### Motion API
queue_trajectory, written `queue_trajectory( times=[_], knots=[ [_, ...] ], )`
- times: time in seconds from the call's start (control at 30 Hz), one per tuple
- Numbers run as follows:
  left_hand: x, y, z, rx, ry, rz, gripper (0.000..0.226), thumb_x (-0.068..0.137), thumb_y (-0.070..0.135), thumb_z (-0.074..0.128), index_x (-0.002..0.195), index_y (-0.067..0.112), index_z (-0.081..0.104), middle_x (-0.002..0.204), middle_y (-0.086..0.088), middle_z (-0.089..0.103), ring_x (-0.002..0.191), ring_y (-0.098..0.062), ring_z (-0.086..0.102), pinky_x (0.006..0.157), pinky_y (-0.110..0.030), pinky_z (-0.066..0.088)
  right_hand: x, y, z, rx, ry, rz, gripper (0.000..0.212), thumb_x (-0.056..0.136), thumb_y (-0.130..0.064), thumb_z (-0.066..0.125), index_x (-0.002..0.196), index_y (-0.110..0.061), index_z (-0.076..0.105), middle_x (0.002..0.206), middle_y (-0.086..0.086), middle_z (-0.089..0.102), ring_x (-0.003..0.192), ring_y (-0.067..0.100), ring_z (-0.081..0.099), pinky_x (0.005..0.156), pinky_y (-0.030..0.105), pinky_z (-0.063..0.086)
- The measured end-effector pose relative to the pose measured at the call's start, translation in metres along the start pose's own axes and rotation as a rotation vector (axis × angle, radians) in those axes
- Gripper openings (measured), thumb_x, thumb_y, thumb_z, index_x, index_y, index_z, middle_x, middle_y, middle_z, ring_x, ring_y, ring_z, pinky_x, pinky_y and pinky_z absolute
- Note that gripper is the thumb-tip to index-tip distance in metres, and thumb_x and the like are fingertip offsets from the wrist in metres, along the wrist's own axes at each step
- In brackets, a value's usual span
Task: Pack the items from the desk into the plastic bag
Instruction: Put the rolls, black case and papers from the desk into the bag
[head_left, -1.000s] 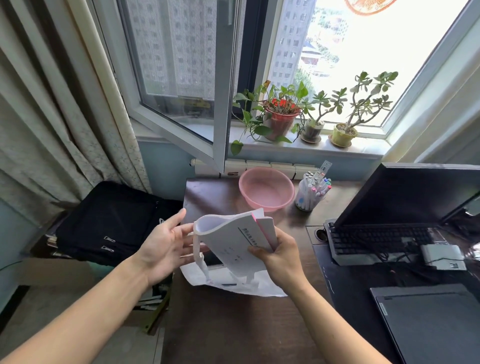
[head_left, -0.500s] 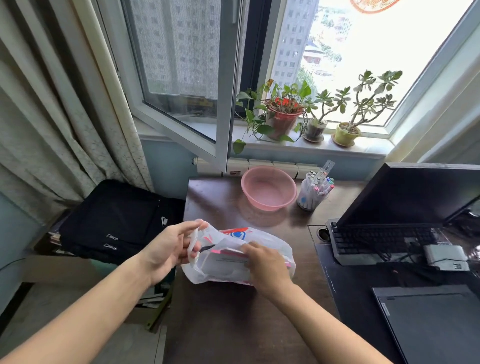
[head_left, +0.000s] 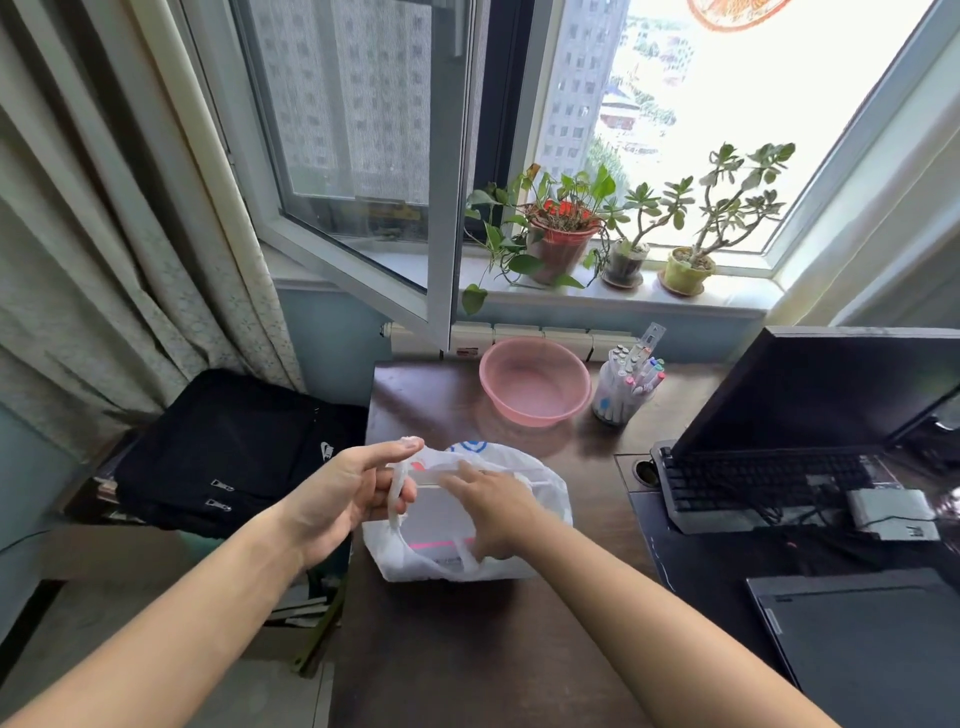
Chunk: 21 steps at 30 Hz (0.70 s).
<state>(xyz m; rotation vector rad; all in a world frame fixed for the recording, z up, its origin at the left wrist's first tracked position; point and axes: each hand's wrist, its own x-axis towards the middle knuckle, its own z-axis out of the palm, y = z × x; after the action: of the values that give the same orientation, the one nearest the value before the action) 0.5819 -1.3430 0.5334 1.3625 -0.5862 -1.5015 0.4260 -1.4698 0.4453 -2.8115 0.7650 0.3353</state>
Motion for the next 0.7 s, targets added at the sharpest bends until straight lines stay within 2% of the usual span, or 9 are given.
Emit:
queue_trajectory(
  times=[0.1,0.2,0.33,0.47,0.5,0.57,0.63,0.7],
  knots=[
    [0.001,0.0,-0.002,-0.014,0.025,-0.007,0.082,0.053,0.051,0.077,0.122,0.009,0.063,0.068,-0.005,0.06,0.058,-0.014,0.052,0.07,-0.031,0.042,-0.017,0.013,0.005,-0.091,0.056,0.027,0.104,0.061,-0.043,0.084,0.148,-0.02,0.031,0.144,0.01,0.043,0.124,0.034,0.049,0.1,0.045,0.042],
    [0.003,-0.001,-0.002,-0.035,0.039,-0.01,0.078,0.059,0.048,0.074,0.124,0.008,0.064,0.069,-0.006,0.059,0.06,-0.015,0.052,0.068,-0.03,0.043,-0.04,0.025,0.01,-0.217,0.153,0.068,0.105,0.062,-0.059,0.079,0.146,-0.016,0.034,0.145,0.015,0.042,0.128,0.037,0.044,0.104,0.045,0.04],
    [0.004,0.0,-0.001,-0.026,0.055,-0.005,0.094,0.045,0.053,0.083,0.125,0.008,0.062,0.069,-0.006,0.06,0.06,-0.015,0.054,0.071,-0.031,0.044,-0.067,0.041,0.013,-0.105,0.148,0.27,0.095,0.067,-0.063,0.074,0.143,-0.021,0.036,0.147,0.011,0.037,0.122,0.033,0.046,0.098,0.042,0.044],
    [0.004,0.002,0.001,-0.005,0.064,-0.009,0.087,0.053,0.051,0.08,0.126,0.006,0.062,0.069,-0.006,0.062,0.061,-0.016,0.055,0.072,-0.032,0.043,-0.081,0.045,0.01,0.189,0.09,0.438,0.079,0.066,-0.068,0.073,0.133,-0.029,0.054,0.128,-0.001,0.058,0.117,0.024,0.054,0.093,0.034,0.044],
    [0.004,0.002,0.002,-0.004,0.071,-0.008,0.086,0.051,0.051,0.081,0.124,0.008,0.063,0.069,-0.005,0.062,0.06,-0.015,0.055,0.072,-0.032,0.043,-0.082,0.044,0.008,0.266,0.117,0.462,0.074,0.065,-0.063,0.076,0.127,-0.028,0.059,0.12,-0.003,0.065,0.114,0.022,0.057,0.089,0.033,0.045],
    [0.003,0.002,0.004,-0.006,0.084,-0.008,0.079,0.054,0.049,0.08,0.121,0.011,0.066,0.069,-0.005,0.062,0.061,-0.016,0.055,0.073,-0.032,0.043,-0.084,0.043,0.002,0.416,0.21,0.508,0.051,0.064,-0.04,0.082,0.111,-0.025,0.07,0.094,-0.009,0.071,0.094,0.015,0.064,0.078,0.025,0.046],
    [0.001,0.002,0.004,-0.009,0.103,-0.006,0.067,0.065,0.044,0.073,0.122,0.01,0.065,0.068,-0.005,0.061,0.062,-0.016,0.054,0.075,-0.032,0.043,-0.085,0.042,-0.004,0.648,0.329,0.59,0.024,0.065,-0.024,0.081,0.088,-0.025,0.075,0.068,-0.012,0.064,0.069,0.005,0.059,0.066,0.017,0.044],
    [-0.001,0.003,0.004,-0.004,0.124,0.001,0.066,0.064,0.044,0.073,0.12,0.01,0.065,0.068,-0.006,0.061,0.063,-0.017,0.054,0.078,-0.034,0.042,-0.086,0.044,-0.009,0.903,0.44,0.669,0.014,0.067,-0.018,0.083,0.074,-0.025,0.073,0.061,-0.01,0.058,0.06,0.006,0.055,0.065,0.021,0.045]
  ],
)
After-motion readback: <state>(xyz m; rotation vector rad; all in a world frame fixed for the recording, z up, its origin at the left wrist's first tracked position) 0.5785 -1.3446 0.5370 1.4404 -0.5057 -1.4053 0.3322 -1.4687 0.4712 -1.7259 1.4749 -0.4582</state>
